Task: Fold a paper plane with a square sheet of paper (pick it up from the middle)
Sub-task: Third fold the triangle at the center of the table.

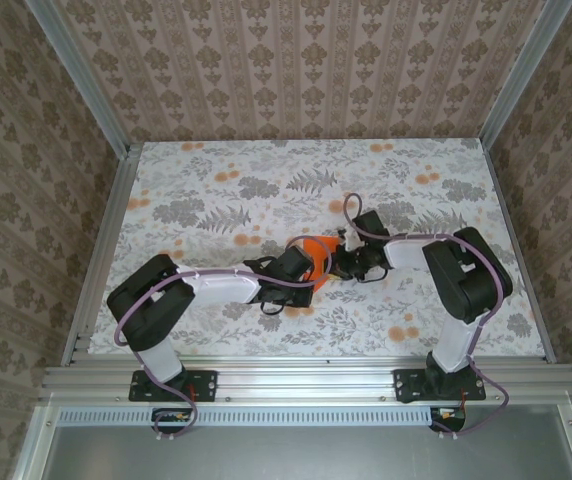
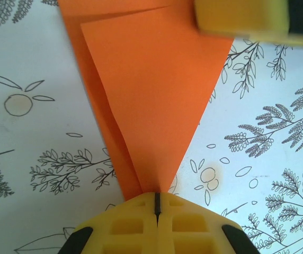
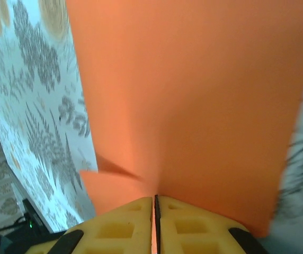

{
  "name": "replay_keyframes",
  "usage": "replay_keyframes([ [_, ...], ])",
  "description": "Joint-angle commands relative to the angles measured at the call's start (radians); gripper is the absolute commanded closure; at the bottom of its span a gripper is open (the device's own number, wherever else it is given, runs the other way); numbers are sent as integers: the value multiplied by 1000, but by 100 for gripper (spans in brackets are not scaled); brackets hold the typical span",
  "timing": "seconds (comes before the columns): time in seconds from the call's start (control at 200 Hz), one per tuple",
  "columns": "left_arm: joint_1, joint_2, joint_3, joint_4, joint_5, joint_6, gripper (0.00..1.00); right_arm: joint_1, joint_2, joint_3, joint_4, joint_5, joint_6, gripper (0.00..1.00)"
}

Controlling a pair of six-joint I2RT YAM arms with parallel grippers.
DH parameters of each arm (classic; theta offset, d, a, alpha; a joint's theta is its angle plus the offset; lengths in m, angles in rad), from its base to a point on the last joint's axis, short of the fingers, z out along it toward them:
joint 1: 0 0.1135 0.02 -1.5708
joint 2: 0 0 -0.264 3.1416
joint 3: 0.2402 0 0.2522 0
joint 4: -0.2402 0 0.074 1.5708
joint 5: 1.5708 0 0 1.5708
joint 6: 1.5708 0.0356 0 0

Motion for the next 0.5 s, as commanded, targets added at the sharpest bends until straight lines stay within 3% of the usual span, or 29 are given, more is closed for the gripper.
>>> replay_keyframes([
  [0.0,-7,48,-46,-112,-23,-18,100,-47,42,38,-37,19,-28,87],
  [0.265,-9,38,-31,-109,18,-23,100,-128,83,65,-75,19,-47,87],
  [0.41,-11,-15,14,-125,59,-41,100,-143,19,59,-80,-53,-31,86],
  [0.495,-11,-64,83,-198,63,-29,91,-144,-65,72,-169,-34,-65,83],
])
